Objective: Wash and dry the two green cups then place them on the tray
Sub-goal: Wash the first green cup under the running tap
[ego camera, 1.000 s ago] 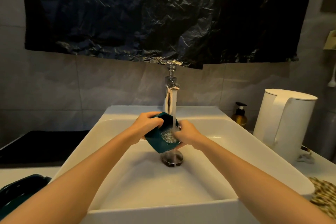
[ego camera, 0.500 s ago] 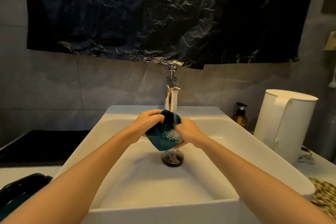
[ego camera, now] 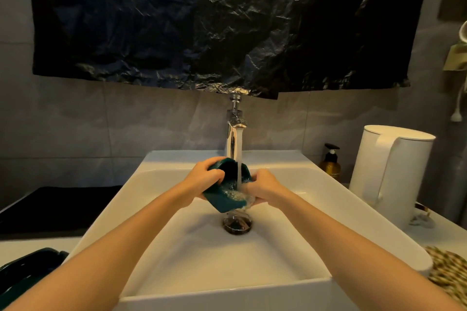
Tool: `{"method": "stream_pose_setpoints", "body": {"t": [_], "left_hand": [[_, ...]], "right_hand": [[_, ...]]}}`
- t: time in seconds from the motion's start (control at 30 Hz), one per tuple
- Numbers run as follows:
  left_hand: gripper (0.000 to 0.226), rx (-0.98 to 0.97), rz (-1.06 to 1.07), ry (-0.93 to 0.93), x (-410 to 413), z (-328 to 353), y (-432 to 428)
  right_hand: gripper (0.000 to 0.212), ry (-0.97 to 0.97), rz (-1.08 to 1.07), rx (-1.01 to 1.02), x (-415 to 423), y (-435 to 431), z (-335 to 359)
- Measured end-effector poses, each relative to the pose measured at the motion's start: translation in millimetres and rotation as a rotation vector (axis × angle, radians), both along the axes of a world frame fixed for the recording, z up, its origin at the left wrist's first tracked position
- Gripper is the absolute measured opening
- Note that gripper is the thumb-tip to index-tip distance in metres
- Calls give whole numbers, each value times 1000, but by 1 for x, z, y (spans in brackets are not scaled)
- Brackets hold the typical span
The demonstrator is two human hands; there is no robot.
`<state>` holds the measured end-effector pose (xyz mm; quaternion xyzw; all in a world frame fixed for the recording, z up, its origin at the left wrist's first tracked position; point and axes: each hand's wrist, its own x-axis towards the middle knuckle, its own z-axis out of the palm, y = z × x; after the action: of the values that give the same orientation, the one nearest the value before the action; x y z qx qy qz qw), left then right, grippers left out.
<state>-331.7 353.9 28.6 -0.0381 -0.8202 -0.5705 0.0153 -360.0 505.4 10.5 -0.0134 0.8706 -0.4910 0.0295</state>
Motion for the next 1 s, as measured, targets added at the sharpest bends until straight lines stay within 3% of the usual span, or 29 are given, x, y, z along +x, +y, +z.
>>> {"method": "stream_pose_setpoints", "body": {"t": [0.1, 0.23, 0.3, 0.4, 0.47, 0.53, 0.67, 0.73, 0.8, 0.87, 1.0], "left_hand": [[43, -62, -25, -52, 1, -1, 1], [42, -53, 4, -41, -2, 0, 0], [41, -38, 16, -63, -2, -1, -2], [39, -29, 4, -104, -3, -1, -2], [34, -48, -4, -119, -4, 0, -1], [29, -81, -2, -136, -4, -1, 1], [21, -136, 11, -151, -3, -2, 1], [17, -160, 21, -139, -3, -2, -1], [10, -163, 39, -141, -2, -2, -1], [5, -92, 62, -164, 0, -1, 1], [27, 169, 77, -180, -4, 0, 2]], "right_hand": [[23, 168, -3, 334, 1, 2, -3], [26, 262, 53, 524, -4, 1, -3], [18, 181, 167, 403, -7, 0, -3], [26, 104, 212, 171, -6, 0, -1], [13, 210, 125, 271, -8, 0, 0], [20, 291, 45, 438, -8, 2, 1], [20, 248, 131, 509, -2, 1, 1], [16, 120, 250, 410, 1, 0, 3], [35, 21, 301, 298, 2, -1, 2], [25, 69, 230, 309, 3, -4, 1], [17, 137, 10, 222, 1, -8, 2]]}}
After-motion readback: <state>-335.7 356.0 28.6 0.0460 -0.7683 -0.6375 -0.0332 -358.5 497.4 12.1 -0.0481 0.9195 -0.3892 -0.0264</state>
